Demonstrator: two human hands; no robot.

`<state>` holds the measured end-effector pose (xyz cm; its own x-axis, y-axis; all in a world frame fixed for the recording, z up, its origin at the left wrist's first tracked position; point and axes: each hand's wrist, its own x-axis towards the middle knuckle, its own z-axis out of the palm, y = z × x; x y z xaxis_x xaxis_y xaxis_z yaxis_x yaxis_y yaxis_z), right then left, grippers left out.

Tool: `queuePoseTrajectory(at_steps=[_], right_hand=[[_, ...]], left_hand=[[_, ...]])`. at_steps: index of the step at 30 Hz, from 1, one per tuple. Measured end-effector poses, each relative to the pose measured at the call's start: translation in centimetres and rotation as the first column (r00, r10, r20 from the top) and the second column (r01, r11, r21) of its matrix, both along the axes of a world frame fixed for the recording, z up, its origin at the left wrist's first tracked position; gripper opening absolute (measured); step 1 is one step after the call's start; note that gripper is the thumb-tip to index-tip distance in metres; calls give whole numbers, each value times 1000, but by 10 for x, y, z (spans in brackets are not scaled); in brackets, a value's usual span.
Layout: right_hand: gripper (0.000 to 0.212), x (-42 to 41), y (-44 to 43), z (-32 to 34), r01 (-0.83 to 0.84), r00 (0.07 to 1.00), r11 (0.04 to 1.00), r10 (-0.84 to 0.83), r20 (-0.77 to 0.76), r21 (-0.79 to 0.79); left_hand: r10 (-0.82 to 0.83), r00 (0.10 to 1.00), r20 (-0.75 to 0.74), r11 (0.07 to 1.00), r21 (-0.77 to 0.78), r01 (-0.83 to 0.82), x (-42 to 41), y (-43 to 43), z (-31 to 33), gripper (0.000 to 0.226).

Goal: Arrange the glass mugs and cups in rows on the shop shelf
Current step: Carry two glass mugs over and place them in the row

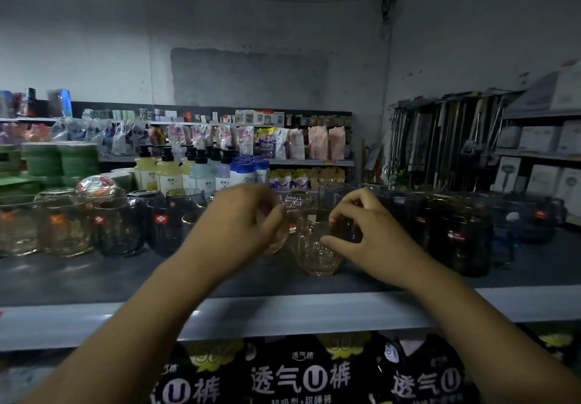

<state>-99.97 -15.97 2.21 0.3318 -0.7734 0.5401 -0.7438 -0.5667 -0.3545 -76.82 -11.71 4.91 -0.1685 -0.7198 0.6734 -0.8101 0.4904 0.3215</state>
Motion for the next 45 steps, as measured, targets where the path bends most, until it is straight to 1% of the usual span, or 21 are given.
queuePoseTrajectory(at_steps=[2, 3, 4, 6, 7, 8, 10, 11, 13, 16, 19, 21, 26, 29, 31, 33, 36, 37, 41, 45], right_hand=[[22, 4, 1, 5, 16, 998, 1000, -17, -58, -20], [22, 7, 2, 7, 25, 996, 999, -27, -82, -28], [24, 10, 3, 9, 39, 994, 999, -42, -103, -38], [26, 18, 4, 9, 78, 987, 995, -87, -137, -69], [26, 22, 5, 8, 104, 981, 990, -118, -152, -96], [25, 27, 6, 8, 129, 973, 983, -151, -172, -133], [26, 35, 8, 7, 160, 957, 969, -199, -210, -189], [26, 36, 8, 7, 163, 955, 968, -203, -215, -191], [24, 32, 8, 8, 150, 965, 977, -177, -193, -150], [11, 19, 7, 10, 72, 991, 996, -76, -107, -46], [7, 19, 5, 12, 50, 996, 998, -52, -74, -31], [8, 25, 4, 12, 81, 993, 995, -85, -86, -55], [13, 43, 1, 9, 202, 963, 963, -228, -142, -177], [19, 54, -5, 7, 253, 938, 937, -299, -176, -240], [21, 62, -10, 8, 272, 928, 928, -323, -187, -255], [20, 67, -15, 9, 252, 941, 940, -293, -166, -230], [20, 60, -18, 9, 140, 983, 981, -155, -103, -134], [22, 56, -18, 8, 121, 986, 986, -133, -99, -116], [25, 44, -19, -1, 139, 978, 981, -157, -138, -133], [26, 48, -25, 0, 121, 982, 986, -136, -132, -112]], left_hand=[[42, 979, 199, 993, -116, -19, 15, -16, 16, 15], [68, 951, 301, 992, -122, -32, 20, -27, 24, 17], [92, 911, 402, 994, -93, -59, 25, -39, 32, 20], [115, 806, 581, 989, 11, -149, 29, -62, 41, 26], [99, 759, 644, 978, 76, -192, 29, -72, 44, 30], [62, 732, 679, 965, 147, -219, 28, -79, 46, 31], [-33, 731, 681, 939, 271, -211, 28, -92, 45, 26], [-67, 739, 670, 933, 304, -191, 29, -96, 43, 21], [-101, 750, 654, 941, 308, -143, 31, -103, 40, 14], [-133, 779, 612, 951, 300, -73, 35, -109, 36, 10], [-150, 814, 561, 954, 298, -30, 35, -110, 35, 11], [-150, 826, 543, 958, 287, -15, 31, -110, 36, 12], [-140, 826, 546, 962, 274, -19, 28, -112, 35, 17], [-140, 831, 539, 959, 284, -23, 28, -112, 33, 17], [-151, 836, 528, 951, 309, -23, 28, -109, 35, 20], [-168, 839, 517, 933, 358, -34, 29, -105, 38, 26], [-163, 823, 545, 919, 388, -74, 32, -103, 42, 29], [-162, 818, 552, 920, 385, -78, 33, -104, 42, 28], [-210, 813, 543, 925, 380, -15, 36, -105, 41, 20], [-249, 815, 524, 925, 379, 39, 33, -106, 40, 22]])
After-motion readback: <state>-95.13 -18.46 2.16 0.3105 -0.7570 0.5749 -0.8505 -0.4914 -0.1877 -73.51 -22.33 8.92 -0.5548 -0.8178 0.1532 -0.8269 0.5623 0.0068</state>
